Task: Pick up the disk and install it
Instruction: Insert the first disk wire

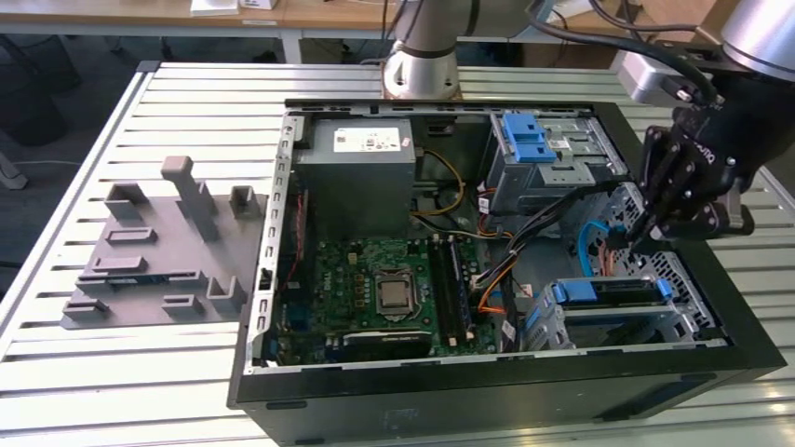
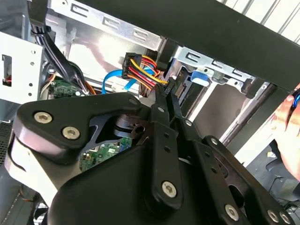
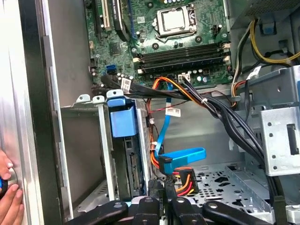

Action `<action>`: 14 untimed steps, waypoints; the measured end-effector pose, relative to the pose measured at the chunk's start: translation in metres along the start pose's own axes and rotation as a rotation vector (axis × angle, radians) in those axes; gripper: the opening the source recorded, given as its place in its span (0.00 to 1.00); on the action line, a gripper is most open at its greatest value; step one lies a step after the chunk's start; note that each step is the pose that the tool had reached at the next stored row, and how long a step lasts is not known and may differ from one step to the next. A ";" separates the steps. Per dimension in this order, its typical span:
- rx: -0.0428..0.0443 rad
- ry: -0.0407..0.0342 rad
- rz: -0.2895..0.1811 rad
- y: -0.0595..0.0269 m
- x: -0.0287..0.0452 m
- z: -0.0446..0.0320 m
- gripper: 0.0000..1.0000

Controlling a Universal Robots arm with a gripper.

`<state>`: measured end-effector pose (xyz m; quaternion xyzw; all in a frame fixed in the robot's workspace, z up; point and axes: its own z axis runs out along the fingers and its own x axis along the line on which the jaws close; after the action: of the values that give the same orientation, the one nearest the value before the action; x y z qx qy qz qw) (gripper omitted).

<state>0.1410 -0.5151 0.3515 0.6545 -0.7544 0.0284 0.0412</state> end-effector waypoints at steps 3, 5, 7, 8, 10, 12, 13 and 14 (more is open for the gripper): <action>0.0037 -0.0006 -0.015 0.0014 0.0017 0.0012 0.16; 0.0072 -0.0001 -0.039 0.0013 0.0018 0.0017 0.16; 0.0114 -0.0003 -0.060 0.0014 0.0021 0.0025 0.16; 0.0133 -0.0005 -0.065 0.0016 0.0025 0.0029 0.16; 0.0198 -0.0019 -0.068 0.0029 0.0040 0.0037 0.16; 0.0260 -0.0033 -0.069 0.0051 0.0057 0.0043 0.16; 0.0285 -0.0038 -0.069 0.0064 0.0067 0.0046 0.16; 0.0309 -0.0043 -0.069 0.0076 0.0076 0.0048 0.16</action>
<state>0.1323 -0.5220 0.3476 0.6809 -0.7308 0.0372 0.0304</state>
